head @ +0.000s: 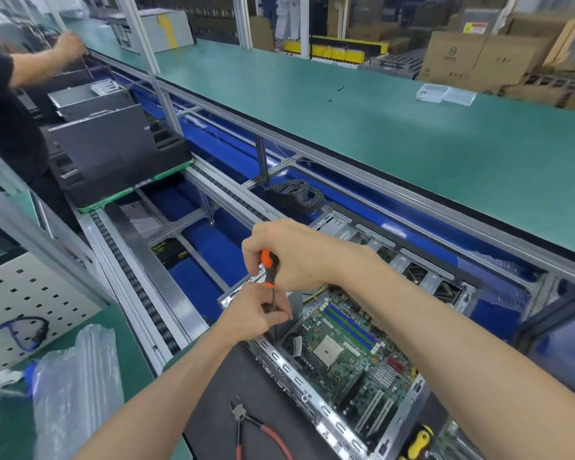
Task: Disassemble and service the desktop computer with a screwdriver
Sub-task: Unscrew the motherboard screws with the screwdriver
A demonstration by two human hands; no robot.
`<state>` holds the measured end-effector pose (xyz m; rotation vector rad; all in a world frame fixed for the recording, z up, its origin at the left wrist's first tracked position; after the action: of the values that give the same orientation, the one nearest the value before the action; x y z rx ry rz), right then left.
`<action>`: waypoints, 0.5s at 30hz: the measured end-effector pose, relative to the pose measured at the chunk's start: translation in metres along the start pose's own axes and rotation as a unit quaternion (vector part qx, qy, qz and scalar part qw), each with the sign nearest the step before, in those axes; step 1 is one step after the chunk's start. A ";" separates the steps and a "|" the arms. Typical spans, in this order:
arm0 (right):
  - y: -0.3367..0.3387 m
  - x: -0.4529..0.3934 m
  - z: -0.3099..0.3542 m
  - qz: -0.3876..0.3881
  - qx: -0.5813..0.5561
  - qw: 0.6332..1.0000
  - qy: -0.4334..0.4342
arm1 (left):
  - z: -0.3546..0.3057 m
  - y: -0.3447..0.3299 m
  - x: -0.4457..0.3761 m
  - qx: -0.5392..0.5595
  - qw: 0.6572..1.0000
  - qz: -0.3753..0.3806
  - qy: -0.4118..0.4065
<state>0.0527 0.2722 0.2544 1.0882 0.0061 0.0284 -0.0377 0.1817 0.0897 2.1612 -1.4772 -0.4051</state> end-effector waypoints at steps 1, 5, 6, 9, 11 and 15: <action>-0.001 0.001 -0.003 -0.020 0.007 1.000 -0.015 | -0.001 0.001 0.001 0.019 1.000 0.006 0.002; -0.007 -0.005 -0.010 -0.114 0.161 0.978 -0.066 | -0.017 0.007 0.004 0.147 0.989 -0.002 -0.018; -0.008 -0.007 -0.011 -0.119 0.163 0.978 -0.047 | -0.021 0.010 0.004 0.188 0.981 -0.013 -0.035; -0.007 -0.006 -0.015 -0.082 0.024 0.996 -0.021 | -0.034 0.021 0.004 0.367 0.927 -0.017 -0.069; -0.005 -0.002 -0.014 -0.039 -0.077 0.996 -0.009 | -0.040 0.027 0.005 0.434 0.898 -0.002 -0.076; -0.005 0.002 -0.006 -0.054 -0.016 0.998 -0.002 | -0.049 0.029 0.005 0.377 0.920 -0.019 -0.100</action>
<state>0.0546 0.2752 0.2477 1.0538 0.0617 -0.0705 -0.0339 0.1799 0.1468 2.8013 -1.9332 -0.0541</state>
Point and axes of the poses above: each hand's wrist, its own x-axis away from the middle knuckle, its own y-axis out of the back of the hand, z = x × y, the point moved 3 cm from there along -x, towards the middle knuckle
